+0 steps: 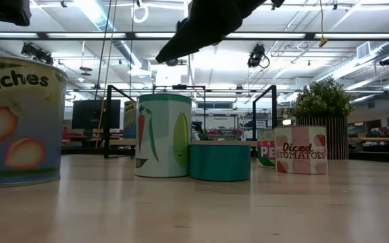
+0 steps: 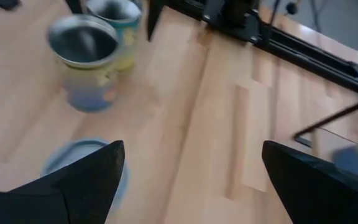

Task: Pick and place cans onto a shelf
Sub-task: Put the canned carrots on the shelf

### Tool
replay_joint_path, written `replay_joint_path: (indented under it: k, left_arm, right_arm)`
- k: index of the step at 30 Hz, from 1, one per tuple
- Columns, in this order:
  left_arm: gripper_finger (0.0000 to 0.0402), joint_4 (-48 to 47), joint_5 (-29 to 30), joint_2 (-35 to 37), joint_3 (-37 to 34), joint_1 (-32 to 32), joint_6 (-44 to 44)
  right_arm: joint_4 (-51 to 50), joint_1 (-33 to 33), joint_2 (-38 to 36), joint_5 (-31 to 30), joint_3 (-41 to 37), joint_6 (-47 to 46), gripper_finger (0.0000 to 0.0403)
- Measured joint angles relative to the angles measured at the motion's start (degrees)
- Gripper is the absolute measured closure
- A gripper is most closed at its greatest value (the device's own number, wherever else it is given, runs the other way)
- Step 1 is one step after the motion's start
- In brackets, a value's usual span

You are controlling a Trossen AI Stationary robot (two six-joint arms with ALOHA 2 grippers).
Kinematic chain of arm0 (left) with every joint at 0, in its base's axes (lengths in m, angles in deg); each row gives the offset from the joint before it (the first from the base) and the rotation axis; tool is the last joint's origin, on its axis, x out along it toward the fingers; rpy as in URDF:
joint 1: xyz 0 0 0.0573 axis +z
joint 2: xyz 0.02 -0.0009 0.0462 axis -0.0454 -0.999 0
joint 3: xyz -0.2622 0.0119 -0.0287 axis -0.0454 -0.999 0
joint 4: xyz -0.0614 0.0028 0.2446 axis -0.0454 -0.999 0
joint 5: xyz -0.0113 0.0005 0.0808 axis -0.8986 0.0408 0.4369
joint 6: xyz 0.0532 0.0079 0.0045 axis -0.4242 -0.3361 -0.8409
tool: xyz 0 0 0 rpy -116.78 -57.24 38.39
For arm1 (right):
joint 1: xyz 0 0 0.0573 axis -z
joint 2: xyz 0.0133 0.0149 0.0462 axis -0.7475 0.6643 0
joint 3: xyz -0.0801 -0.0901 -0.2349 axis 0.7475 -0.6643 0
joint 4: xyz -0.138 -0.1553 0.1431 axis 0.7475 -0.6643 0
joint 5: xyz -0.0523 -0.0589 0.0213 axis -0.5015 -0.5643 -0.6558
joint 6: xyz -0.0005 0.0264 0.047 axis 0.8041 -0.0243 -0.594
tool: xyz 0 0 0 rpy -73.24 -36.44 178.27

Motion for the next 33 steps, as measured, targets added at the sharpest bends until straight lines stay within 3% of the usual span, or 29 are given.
replay_joint_path:
  k: [7,16,21,27,33]
  left_arm:
    - [0.0016,0.29,-3.03,0.00,-0.02,-0.01,-6.43]
    - [0.0083,0.46,-4.56,0.00,-0.02,0.82,-11.40]
    - [0.0088,-2.07,-6.35,0.79,0.00,2.18,-14.71]
    - [0.0078,-7.84,-6.02,4.44,-0.11,7.02,-22.08]
    - [0.0082,-7.58,-5.02,6.91,-0.09,15.58,-35.99]
  right_arm:
    - [0.40,0.00,0.00,2.03,0.00,-2.78,0.0014]
    - [0.26,-0.11,0.00,2.07,0.00,-3.88,0.0014]
    - [-2.82,-0.11,-0.83,1.38,-0.04,-2.77,0.0014]
    - [-4.81,2.29,-3.81,1.35,-0.04,-2.11,0.0014]
    - [-5.61,5.23,-4.77,1.55,-1.54,-2.98,0.0014]
